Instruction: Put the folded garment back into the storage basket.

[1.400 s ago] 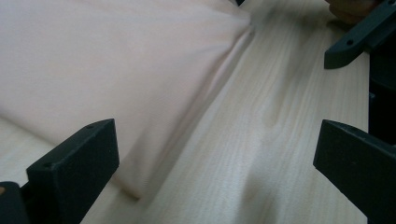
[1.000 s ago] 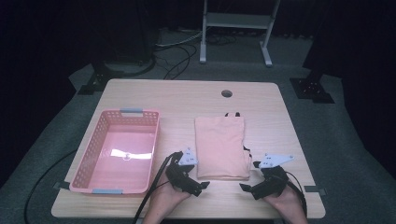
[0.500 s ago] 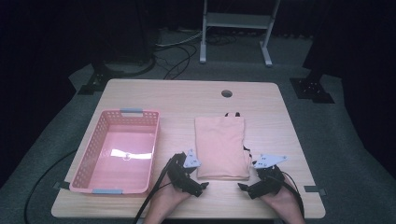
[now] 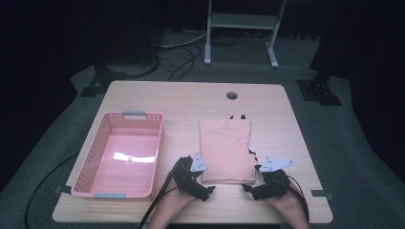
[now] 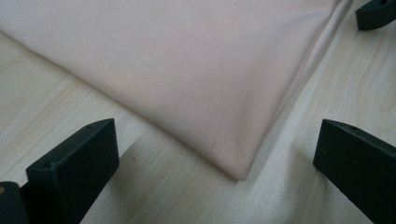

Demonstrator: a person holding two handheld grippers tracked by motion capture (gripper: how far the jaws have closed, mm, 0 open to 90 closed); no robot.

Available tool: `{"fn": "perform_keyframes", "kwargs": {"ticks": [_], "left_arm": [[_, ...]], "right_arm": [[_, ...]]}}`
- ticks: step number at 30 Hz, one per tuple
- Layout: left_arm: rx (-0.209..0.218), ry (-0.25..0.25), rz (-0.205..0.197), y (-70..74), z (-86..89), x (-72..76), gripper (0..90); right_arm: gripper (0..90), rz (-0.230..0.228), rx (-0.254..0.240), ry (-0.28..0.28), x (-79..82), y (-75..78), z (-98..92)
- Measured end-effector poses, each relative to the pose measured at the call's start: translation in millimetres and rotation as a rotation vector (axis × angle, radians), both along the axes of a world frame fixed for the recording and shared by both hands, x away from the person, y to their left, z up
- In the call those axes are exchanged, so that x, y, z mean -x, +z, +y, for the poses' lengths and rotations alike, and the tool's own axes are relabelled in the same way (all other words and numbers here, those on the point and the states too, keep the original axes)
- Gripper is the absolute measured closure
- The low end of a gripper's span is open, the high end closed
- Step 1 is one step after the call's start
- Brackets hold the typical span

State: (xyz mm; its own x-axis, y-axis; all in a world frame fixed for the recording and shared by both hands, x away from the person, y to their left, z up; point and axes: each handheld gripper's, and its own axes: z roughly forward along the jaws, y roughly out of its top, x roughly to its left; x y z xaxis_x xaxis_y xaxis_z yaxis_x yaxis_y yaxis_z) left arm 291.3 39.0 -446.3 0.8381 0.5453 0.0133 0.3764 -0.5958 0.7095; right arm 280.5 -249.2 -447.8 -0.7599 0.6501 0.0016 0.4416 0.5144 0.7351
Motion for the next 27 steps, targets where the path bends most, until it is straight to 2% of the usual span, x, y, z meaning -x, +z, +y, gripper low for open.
{"fn": "perform_keyframes", "kwargs": {"ticks": [4,10,15,27], "left_arm": [[-0.002,-0.02,-0.001,0.0,-2.1,0.0,0.0],[-0.002,-0.023,-0.001,0.0,-2.4,-0.2,0.0],[-0.003,-0.03,-0.001,0.0,-2.5,-0.4,0.0],[-0.003,-0.029,0.0,0.1,-2.4,-0.3,0.0]], "right_arm": [[23.4,-0.011,-0.016,-0.005,1.3,0.1,-0.8],[35.1,-0.023,-0.028,0.005,3.0,0.5,-1.3],[48.7,-0.032,-0.038,0.008,4.7,0.9,-1.7],[75.0,-0.049,-0.036,0.037,7.8,1.3,-1.0]]}}
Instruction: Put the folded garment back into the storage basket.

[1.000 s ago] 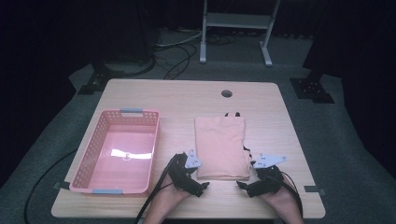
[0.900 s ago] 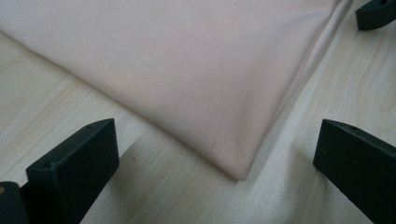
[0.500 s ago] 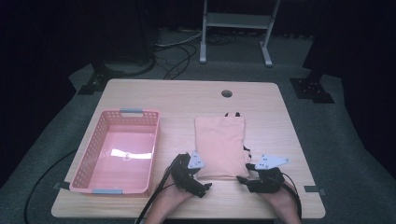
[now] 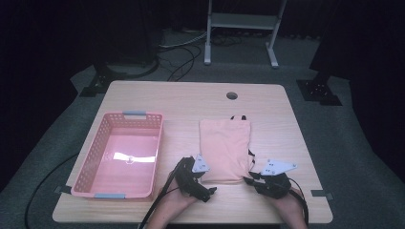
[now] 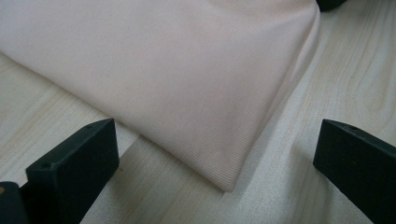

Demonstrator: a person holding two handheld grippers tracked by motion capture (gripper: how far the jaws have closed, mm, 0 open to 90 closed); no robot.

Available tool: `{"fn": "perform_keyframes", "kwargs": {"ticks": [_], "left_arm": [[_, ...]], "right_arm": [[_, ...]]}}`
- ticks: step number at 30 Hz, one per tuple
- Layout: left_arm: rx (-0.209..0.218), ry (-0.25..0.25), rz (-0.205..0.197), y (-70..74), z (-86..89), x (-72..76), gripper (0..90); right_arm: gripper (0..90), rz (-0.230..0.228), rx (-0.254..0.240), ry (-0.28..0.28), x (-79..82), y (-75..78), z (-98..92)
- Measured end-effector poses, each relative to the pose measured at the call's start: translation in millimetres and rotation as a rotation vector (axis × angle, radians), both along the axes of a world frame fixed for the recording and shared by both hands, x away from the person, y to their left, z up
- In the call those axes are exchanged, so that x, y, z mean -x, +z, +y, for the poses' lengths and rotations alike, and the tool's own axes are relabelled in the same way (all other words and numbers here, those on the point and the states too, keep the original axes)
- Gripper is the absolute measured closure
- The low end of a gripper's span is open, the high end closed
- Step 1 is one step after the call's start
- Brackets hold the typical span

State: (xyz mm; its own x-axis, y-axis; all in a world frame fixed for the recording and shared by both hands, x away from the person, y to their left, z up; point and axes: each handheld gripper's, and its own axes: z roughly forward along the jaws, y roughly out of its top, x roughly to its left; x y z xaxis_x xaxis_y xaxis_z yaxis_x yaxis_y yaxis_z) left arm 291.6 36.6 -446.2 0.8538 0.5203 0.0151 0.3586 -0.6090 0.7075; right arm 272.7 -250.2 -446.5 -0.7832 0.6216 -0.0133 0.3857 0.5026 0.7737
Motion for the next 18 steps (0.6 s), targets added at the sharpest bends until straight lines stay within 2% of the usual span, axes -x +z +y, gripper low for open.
{"fn": "perform_keyframes", "kwargs": {"ticks": [12,15,18], "left_arm": [[0.007,0.004,-0.003,0.2,0.6,0.1,0.9],[0.033,-0.001,-0.021,1.3,3.2,1.9,13.9],[0.043,0.013,-0.025,1.6,4.2,2.0,19.2]], "right_arm": [[77.2,0.012,-0.009,0.004,-0.8,0.0,-0.6],[77.2,0.012,-0.009,0.004,-0.8,0.0,-0.6],[77.1,0.012,-0.009,0.004,-0.8,0.0,-0.6]]}}
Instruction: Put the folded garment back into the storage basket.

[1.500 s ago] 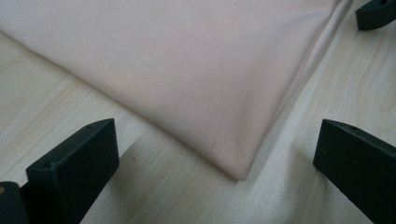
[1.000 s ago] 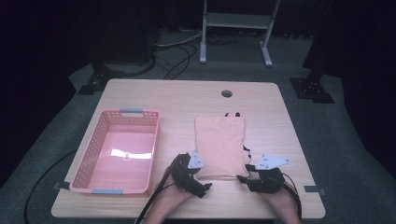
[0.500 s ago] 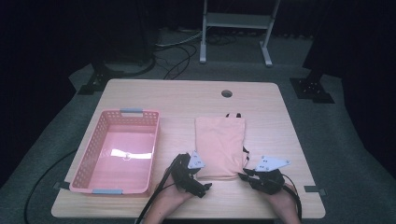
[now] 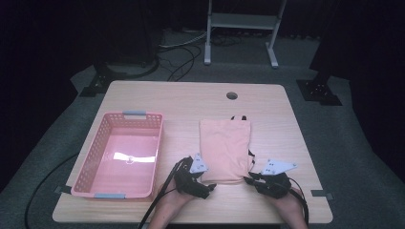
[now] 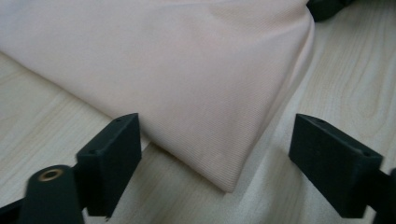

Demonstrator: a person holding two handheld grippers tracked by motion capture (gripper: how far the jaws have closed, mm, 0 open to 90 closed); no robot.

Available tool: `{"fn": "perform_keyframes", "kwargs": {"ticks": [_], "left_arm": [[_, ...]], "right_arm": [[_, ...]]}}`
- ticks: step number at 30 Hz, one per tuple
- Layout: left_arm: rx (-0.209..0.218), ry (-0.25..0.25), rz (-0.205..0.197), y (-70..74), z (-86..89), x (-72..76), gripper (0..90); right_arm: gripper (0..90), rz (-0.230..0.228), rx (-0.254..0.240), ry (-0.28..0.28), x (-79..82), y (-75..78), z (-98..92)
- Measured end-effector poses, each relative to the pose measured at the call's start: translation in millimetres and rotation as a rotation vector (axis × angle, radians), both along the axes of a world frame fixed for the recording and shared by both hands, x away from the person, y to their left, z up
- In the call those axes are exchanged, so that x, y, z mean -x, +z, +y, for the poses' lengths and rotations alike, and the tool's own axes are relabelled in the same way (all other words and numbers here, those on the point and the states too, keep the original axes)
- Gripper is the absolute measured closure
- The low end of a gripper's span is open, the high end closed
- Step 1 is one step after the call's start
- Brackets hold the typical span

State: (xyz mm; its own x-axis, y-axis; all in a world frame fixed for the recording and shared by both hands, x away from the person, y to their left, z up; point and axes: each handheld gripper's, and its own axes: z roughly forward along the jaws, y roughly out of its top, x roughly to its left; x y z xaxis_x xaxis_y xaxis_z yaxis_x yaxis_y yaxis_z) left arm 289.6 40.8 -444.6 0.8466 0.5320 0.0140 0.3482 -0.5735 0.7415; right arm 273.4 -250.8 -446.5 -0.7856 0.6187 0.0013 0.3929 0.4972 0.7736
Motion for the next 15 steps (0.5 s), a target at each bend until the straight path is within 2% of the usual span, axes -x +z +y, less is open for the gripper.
{"fn": "perform_keyframes", "kwargs": {"ticks": [5,7,12,15], "left_arm": [[0.008,0.019,-0.005,0.2,0.7,0.1,24.4],[0.017,0.037,-0.011,0.5,1.8,0.4,31.8],[0.026,0.017,-0.017,0.7,2.1,1.4,42.2],[0.029,0.021,-0.021,1.0,2.8,1.9,48.8]], "right_arm": [[77.2,0.0,0.0,0.0,0.0,0.0,0.0],[77.2,0.0,0.0,0.0,0.0,0.0,0.0],[77.7,-0.002,0.001,-0.002,0.1,0.0,0.1],[77.8,-0.002,0.001,-0.002,0.1,0.0,0.1]]}}
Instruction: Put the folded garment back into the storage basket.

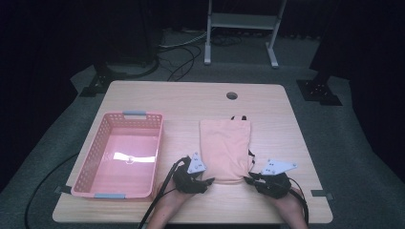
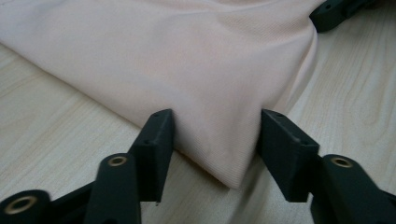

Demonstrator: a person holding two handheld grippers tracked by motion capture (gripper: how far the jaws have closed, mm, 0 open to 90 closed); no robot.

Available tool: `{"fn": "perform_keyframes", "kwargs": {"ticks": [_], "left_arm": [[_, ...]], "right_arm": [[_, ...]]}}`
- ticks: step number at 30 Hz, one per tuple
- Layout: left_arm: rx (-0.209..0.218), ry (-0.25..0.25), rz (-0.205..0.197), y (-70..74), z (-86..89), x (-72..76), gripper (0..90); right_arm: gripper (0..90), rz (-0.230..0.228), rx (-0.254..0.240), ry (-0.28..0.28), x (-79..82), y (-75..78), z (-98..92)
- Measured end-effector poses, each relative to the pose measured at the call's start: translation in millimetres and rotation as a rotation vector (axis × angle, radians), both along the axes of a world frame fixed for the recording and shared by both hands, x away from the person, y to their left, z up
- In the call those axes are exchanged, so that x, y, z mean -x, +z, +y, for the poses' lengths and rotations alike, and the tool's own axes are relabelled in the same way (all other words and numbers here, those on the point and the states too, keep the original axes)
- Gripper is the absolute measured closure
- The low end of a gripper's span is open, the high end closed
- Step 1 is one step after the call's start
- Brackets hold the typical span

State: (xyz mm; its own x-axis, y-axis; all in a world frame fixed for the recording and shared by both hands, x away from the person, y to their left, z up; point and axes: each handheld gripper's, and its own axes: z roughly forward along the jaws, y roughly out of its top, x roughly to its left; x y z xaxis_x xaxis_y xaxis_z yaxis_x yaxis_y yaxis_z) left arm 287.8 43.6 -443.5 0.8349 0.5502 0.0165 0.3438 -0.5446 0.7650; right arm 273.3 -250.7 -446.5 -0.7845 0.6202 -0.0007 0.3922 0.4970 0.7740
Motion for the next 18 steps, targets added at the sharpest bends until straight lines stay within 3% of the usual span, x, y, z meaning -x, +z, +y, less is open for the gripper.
{"fn": "perform_keyframes", "kwargs": {"ticks": [3,7,15,18], "left_arm": [[0.003,0.002,-0.005,0.2,0.5,0.4,62.2],[0.005,-0.003,-0.008,0.2,0.1,0.9,73.8],[0.007,0.005,-0.006,0.3,-1.8,0.9,79.7],[0.025,0.011,0.015,0.5,-1.1,-0.9,79.8]], "right_arm": [[77.8,0.001,-0.001,0.0,-0.3,0.0,-0.2],[77.8,0.002,-0.002,0.0,-0.4,0.0,-0.2],[79.3,0.005,-0.005,-0.005,-0.9,0.0,-0.5],[79.5,0.012,-0.011,-0.007,-1.7,0.3,-1.1]]}}
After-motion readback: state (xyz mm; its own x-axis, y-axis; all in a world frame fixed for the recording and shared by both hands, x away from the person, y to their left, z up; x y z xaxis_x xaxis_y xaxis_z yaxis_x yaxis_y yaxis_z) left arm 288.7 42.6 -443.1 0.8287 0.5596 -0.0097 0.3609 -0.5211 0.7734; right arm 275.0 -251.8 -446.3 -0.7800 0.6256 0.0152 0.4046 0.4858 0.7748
